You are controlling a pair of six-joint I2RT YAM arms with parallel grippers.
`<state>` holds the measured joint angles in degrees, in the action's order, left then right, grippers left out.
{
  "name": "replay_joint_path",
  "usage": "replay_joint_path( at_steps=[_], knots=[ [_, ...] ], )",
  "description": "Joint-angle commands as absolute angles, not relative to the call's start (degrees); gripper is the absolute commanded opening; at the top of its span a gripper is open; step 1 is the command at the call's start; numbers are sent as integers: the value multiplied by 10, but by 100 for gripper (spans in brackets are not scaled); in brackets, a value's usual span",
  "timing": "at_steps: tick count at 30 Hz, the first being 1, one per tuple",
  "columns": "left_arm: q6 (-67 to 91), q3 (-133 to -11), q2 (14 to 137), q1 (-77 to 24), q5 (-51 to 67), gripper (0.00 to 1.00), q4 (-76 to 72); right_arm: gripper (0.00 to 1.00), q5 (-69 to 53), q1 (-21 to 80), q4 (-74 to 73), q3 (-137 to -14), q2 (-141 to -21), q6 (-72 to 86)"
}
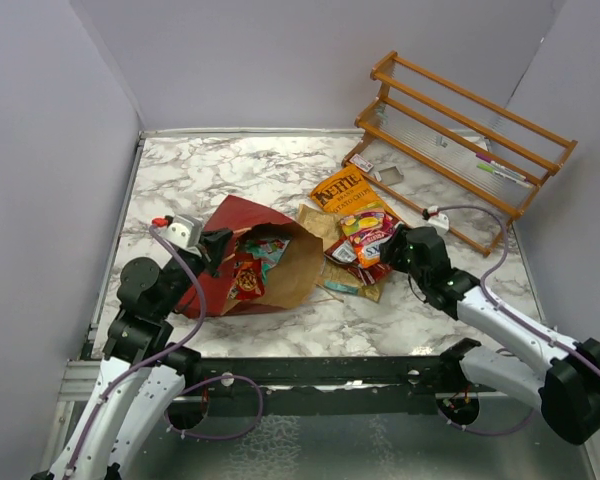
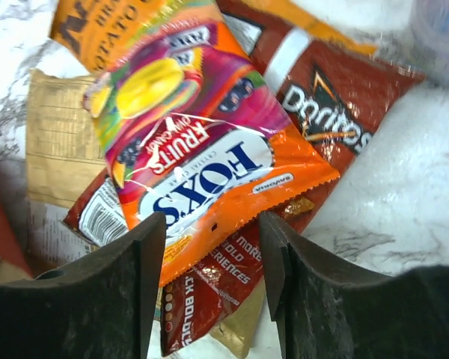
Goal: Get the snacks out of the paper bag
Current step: Place the snack at the center of the board.
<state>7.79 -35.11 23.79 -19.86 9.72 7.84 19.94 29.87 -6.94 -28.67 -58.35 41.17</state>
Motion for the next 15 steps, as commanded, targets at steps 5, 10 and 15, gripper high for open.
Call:
replay_joint_path(
  at_steps=[5,10,15],
  knots=[
    [98,-365,212,-199,254,0,149,70,-77,294,22,-347,-546,122],
    [107,-364,188,-199,250,0,147,72,-382,308,102,-368,-585,76],
    [105,-352,152,-199,229,0,141,88,-350,468,196,-324,-578,-37]
  ],
)
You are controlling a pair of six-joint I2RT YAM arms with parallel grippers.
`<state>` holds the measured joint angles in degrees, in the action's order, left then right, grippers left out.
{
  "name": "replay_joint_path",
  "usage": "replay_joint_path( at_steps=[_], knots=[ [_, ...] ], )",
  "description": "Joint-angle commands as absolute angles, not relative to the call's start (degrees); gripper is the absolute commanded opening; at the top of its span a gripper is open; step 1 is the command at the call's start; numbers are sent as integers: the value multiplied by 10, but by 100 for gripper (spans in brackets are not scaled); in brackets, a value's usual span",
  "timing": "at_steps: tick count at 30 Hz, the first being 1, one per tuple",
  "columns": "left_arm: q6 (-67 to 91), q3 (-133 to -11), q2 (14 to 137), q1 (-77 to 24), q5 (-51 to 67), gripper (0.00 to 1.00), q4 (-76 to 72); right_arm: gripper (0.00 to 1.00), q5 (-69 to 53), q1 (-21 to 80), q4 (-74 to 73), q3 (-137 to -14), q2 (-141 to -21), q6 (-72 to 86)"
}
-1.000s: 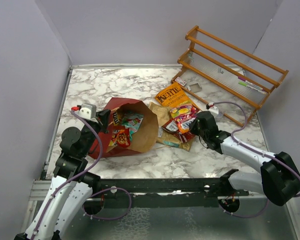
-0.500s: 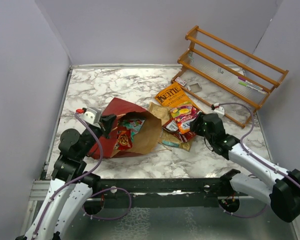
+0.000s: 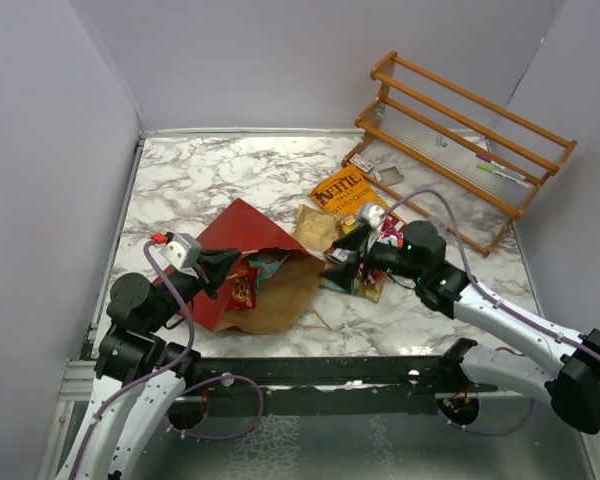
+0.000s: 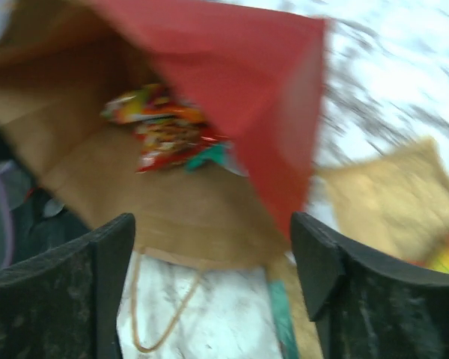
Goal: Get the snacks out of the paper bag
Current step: Place the snack at the center of the board, then take out the snack from the paper bag.
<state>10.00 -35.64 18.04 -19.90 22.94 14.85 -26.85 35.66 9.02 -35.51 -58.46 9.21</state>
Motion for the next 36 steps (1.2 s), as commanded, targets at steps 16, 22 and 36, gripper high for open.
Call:
replay_joint_path(
  at_steps=[16,22,36],
  knots=[
    [92,-357,160,-198,251,0,156,78,-215,679,269,-403,-819,-554],
    [86,-358,157,-198,250,0,162,70,-102,682,356,-454,-938,-635],
    [77,-357,132,-192,242,0,166,54,-119,671,335,-572,-1090,-709]
  ],
)
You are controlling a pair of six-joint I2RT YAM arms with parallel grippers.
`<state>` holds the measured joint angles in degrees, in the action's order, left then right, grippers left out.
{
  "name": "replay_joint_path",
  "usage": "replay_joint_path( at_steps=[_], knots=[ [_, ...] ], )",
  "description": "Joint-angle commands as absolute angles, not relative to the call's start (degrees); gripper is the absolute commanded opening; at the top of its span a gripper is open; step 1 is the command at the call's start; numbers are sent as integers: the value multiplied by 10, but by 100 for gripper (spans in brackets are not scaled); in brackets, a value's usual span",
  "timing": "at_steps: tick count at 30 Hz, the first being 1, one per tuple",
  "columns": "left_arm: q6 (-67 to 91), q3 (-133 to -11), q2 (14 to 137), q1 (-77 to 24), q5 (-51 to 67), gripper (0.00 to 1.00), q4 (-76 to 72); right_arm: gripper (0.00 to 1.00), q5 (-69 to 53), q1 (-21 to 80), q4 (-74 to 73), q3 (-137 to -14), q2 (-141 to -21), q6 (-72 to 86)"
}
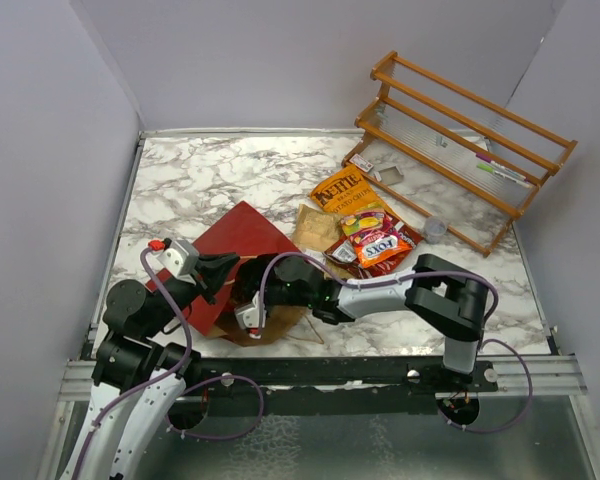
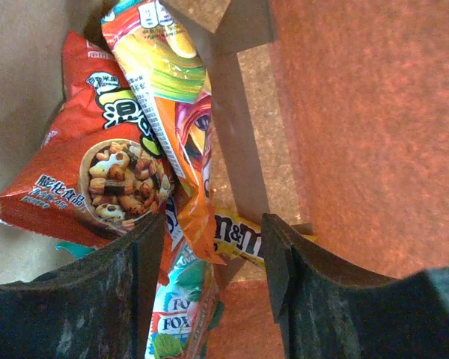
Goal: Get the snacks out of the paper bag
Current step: Take out the snack from the paper bag.
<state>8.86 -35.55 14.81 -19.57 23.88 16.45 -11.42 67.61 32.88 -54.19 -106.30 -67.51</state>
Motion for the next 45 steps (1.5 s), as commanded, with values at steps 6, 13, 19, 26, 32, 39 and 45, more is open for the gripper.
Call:
replay_joint_path(
  at_steps=[6,13,19,26,32,39,45],
  knots=[
    [76,-357,132,-191,244,0,166,54,-122,671,336,-586,-1113,-702],
    [75,-357,132,-189,246,0,166,49,-116,670,332,-616,-1154,-702],
    [74,-357,132,-187,244,0,165,23,-105,671,320,-636,-1164,-697],
    [73,-358,132,-183,233,0,169,1,-105,671,372,-557,-1076,-646],
    [74,-359,133,-179,216,0,173,1,-111,671,365,-493,-983,-586],
    [75,-362,134,-172,183,0,181,1,-105,671,363,-429,-909,-486],
    [82,-364,136,-168,150,0,186,1,-103,670,418,-355,-852,-381]
  ],
)
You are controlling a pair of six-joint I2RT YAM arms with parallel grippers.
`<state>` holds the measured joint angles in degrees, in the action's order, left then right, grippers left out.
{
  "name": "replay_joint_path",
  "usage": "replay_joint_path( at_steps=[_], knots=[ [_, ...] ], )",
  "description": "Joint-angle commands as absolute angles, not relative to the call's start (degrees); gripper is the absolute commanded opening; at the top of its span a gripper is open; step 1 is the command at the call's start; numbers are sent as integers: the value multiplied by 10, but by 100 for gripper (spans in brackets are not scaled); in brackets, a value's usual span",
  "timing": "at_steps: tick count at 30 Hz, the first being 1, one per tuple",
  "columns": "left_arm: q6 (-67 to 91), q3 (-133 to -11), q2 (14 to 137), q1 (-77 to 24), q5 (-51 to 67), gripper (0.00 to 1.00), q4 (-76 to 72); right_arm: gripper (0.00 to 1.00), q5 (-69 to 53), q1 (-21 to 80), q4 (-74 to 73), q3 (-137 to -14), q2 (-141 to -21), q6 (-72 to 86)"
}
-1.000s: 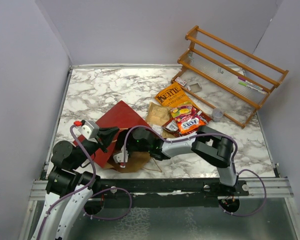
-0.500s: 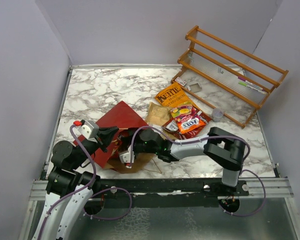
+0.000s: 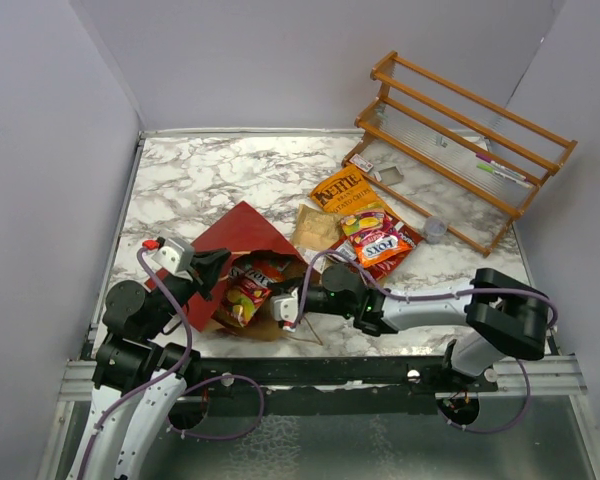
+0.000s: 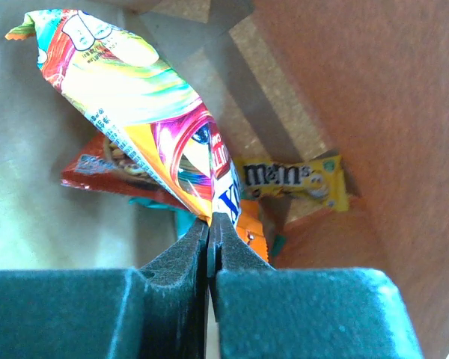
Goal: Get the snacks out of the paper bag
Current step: Take out the snack from the paper bag.
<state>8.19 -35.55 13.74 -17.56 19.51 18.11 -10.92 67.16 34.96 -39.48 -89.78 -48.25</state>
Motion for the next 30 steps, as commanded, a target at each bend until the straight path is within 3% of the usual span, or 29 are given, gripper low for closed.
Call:
replay_joint_path(
  at_steps=[1,8,30],
  knots=[
    [83,-364,137,-167,148,0,186,1,-95,671,425,-347,-841,-364],
    [83,-364,142,-165,148,0,187,1,-38,669,394,-335,-748,-338],
    [85,-364,141,-164,138,0,188,2,128,622,543,-191,-448,-382]
  ],
)
